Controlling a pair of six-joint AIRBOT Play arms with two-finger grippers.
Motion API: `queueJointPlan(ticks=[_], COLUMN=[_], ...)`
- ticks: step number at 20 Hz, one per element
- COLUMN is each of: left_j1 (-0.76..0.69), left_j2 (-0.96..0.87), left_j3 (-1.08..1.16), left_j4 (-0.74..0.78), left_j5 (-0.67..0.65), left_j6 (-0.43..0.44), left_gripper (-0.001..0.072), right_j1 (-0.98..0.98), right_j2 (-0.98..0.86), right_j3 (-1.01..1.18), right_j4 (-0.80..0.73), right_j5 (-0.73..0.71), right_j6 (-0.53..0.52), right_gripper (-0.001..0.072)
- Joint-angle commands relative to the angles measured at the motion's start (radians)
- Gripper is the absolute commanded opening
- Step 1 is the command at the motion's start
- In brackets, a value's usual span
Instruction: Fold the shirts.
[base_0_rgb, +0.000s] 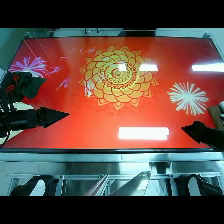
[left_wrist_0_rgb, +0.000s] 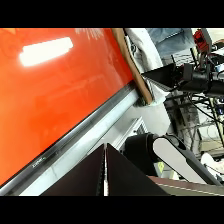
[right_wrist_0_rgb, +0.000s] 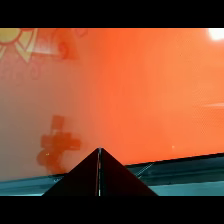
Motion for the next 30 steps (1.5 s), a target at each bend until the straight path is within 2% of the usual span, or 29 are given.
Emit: queueJointPlan(ticks=[1, 9, 18, 22, 25, 26, 28, 30], left_j1=[0.001, 0.001, 0.001, 0.005, 0.111, 0.171, 0.301, 0.426], left_j2=[0.001, 0.001, 0.001, -0.004, -0.081, -0.121, -0.216, -0.335], left_j3=[0.000, 0.000, 0.000, 0.023, 0.201, 0.268, 0.377, 0.450], left_j4=[0.000, 0.000, -0.008, 0.007, 0.185, 0.250, 0.335, 0.354], left_j5=[0.000, 0.000, 0.016, 0.152, 0.301, 0.340, 0.467, 0.567], left_j6=[0.000, 0.000, 0.001, 0.000, 0.000, 0.000, -0.003, -0.006], left_gripper=[0.0015, 0.0015, 0.0015, 0.0013, 0.0018, 0.0161, 0.0720, 0.0711], right_j1=[0.001, 0.001, 0.001, 0.001, 0.001, 0.001, 0.001, 0.000], right_j2=[0.001, 0.001, -0.016, -0.027, -0.026, -0.026, -0.026, -0.026], right_j3=[0.000, 0.000, 0.000, 0.000, 0.000, 0.000, 0.000, 0.000], right_j4=[0.000, 0.000, 0.069, 0.070, 0.080, 0.080, 0.080, 0.079], right_j5=[0.000, 0.000, -0.011, -0.019, -0.019, -0.019, -0.034, -0.056], right_j6=[0.000, 0.000, 0.000, 0.000, 0.000, 0.000, 0.000, 0.000], right_gripper=[0.0028, 0.0028, 0.0029, 0.0029, 0.0029, 0.0029, 0.0029, 0.0029])
